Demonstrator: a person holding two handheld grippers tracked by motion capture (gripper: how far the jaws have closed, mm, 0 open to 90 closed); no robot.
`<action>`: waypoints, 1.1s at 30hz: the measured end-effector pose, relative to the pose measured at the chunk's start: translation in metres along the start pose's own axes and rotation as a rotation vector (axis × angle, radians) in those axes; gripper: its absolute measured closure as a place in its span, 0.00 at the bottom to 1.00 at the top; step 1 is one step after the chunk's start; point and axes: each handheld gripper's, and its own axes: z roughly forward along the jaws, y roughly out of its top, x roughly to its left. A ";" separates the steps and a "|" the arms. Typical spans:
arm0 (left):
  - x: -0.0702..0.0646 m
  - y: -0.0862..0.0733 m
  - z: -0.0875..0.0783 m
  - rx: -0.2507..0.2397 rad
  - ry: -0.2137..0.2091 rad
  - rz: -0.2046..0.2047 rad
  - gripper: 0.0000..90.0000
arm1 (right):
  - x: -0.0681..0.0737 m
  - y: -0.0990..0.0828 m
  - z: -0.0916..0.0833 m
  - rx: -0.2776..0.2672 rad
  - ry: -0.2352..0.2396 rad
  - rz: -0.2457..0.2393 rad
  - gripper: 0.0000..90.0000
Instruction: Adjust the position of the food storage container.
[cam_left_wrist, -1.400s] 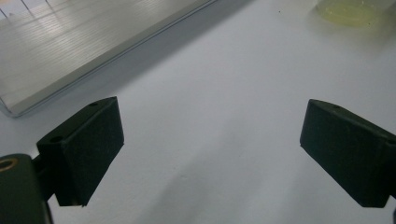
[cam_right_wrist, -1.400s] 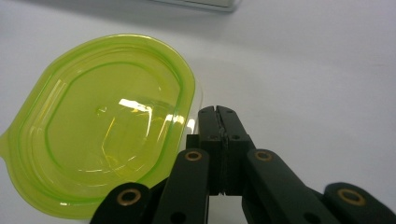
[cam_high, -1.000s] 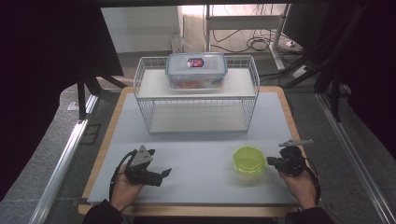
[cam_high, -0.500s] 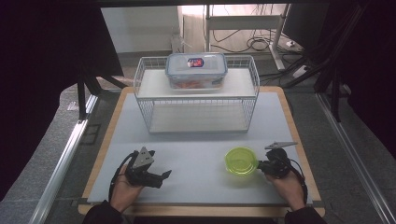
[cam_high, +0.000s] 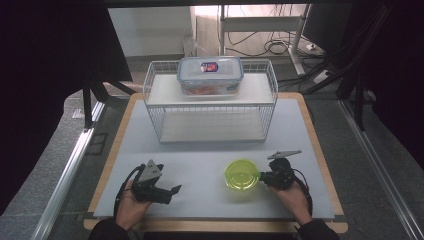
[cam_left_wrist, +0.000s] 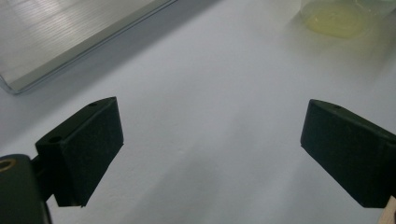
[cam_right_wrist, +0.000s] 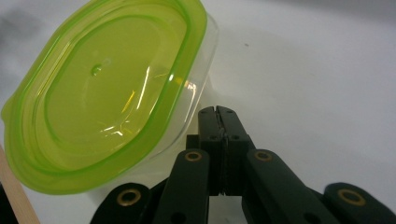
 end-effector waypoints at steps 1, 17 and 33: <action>0.000 0.000 0.000 0.000 0.000 -0.001 0.06 | 0.002 0.001 0.002 0.001 0.006 -0.005 1.00; -0.005 0.001 0.002 0.009 -0.017 0.013 0.06 | 0.032 0.019 0.034 0.020 0.064 -0.056 1.00; -0.004 -0.001 0.002 0.009 -0.015 0.026 0.06 | 0.026 0.020 0.013 -0.037 -0.120 -0.207 0.67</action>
